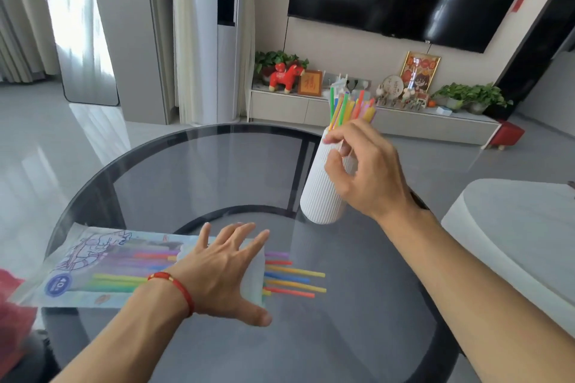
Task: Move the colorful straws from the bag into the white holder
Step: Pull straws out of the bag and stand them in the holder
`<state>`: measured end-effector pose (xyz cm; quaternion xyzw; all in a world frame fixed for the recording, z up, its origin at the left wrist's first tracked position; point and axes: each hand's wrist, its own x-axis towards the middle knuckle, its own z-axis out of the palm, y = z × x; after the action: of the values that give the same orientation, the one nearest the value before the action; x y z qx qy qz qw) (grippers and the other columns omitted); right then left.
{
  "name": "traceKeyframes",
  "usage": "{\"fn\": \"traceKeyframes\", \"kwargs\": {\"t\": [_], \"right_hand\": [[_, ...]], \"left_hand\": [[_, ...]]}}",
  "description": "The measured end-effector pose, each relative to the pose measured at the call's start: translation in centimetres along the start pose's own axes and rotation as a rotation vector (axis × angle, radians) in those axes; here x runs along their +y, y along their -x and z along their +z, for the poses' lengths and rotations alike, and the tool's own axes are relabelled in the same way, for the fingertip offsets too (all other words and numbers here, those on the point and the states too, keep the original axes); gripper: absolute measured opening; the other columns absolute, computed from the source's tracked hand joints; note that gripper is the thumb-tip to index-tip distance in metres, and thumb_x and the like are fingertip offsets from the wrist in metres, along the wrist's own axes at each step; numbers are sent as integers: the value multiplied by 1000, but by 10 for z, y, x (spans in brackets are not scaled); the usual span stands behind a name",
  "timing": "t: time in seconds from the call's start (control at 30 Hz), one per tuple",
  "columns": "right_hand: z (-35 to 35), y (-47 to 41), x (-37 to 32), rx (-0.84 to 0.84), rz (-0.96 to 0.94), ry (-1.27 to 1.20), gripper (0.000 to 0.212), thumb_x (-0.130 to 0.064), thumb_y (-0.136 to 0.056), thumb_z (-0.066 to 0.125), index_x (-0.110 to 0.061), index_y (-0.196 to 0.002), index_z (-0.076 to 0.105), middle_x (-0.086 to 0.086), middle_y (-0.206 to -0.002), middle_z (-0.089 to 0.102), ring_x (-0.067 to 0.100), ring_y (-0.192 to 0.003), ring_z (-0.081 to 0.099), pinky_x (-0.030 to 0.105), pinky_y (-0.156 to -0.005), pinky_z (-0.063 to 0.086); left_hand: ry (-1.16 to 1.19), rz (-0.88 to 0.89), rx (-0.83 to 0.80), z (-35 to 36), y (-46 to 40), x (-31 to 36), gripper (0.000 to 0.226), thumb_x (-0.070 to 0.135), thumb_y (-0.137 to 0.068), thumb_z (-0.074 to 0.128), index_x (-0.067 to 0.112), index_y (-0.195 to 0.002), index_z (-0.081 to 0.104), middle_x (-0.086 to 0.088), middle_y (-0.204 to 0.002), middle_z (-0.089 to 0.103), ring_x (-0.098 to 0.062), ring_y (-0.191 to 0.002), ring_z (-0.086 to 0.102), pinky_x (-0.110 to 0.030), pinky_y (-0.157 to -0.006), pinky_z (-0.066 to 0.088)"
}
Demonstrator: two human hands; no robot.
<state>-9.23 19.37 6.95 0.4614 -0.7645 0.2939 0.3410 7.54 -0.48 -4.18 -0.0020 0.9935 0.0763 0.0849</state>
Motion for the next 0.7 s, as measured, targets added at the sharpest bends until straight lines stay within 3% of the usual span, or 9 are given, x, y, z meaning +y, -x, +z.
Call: {"fn": "traceKeyframes", "kwargs": {"t": [0.07, 0.13, 0.2, 0.27, 0.33, 0.4, 0.5, 0.6, 0.7], "right_hand": [[11, 38, -9, -237, 122, -44, 17, -28, -90, 58, -17, -91, 70, -6, -85, 68, 14, -67, 55, 37, -63, 54], [25, 77, -9, -498, 209, -29, 17, -37, -93, 59, -25, -95, 71, -12, -90, 69, 6, -70, 53, 36, -69, 55], [34, 107, -7, -719, 256, -44, 32, -50, -95, 59, -32, -119, 69, -15, -114, 65, 3, -94, 54, 35, -89, 53], [42, 124, -4, -885, 246, -75, 61, -69, -91, 55, -36, -143, 54, -16, -131, 52, 4, -117, 44, 31, -104, 42], [48, 132, -6, -921, 223, -68, 80, -82, -83, 53, -36, -147, 45, -15, -129, 45, 6, -117, 40, 30, -104, 38], [55, 136, -12, -879, 221, -74, 82, -85, -79, 55, -35, -143, 45, -14, -123, 43, 9, -114, 43, 32, -102, 41], [66, 138, -25, -797, 270, -147, 79, -77, -82, 65, -31, -142, 43, -15, -123, 47, 10, -116, 50, 34, -102, 45], [73, 134, -31, -766, 298, -197, 86, -67, -87, 69, -32, -155, 30, -18, -119, 41, 7, -107, 52, 29, -96, 45], [74, 128, -31, -802, 286, -226, 60, -58, -93, 69, -31, -143, 48, -19, -111, 46, 9, -98, 57, 34, -88, 53]], "left_hand": [[-49, 13, -63, 0, 4, -2, 135, 89, -53, 55, 34, -152, -20, 2, -166, -9, -16, -153, -12, -64, -120, -7], [-72, 17, -71, 0, 6, -1, 134, 79, -58, 60, 31, -152, -21, 1, -165, -2, -15, -153, -8, -65, -120, -5], [-72, 22, -38, -1, 5, 2, 129, 73, -61, 62, 29, -153, -17, 2, -161, 10, -17, -151, 4, -65, -121, -1], [-81, 23, -10, -3, 4, 4, 125, 71, -63, 62, 28, -154, -12, 3, -156, 19, -19, -147, 15, -64, -121, 3], [-83, 21, 16, -4, 3, 5, 122, 70, -64, 61, 28, -154, -9, 3, -152, 22, -21, -144, 20, -63, -121, 8], [-80, 23, 62, -4, 2, 7, 119, 70, -63, 59, 29, -154, -5, 2, -149, 25, -22, -141, 25, -60, -120, 12], [-71, 31, 114, -5, 2, 8, 113, 68, -63, 58, 31, -153, 0, 2, -147, 28, -22, -137, 30, -56, -119, 17], [-53, 35, 146, -6, 3, 10, 108, 66, -62, 57, 35, -151, 5, 3, -142, 31, -22, -134, 34, -56, -118, 19], [-51, 27, 151, -8, 3, 9, 106, 65, -60, 54, 36, -150, 7, 3, -140, 32, -23, -132, 35, -57, -118, 19]]}}
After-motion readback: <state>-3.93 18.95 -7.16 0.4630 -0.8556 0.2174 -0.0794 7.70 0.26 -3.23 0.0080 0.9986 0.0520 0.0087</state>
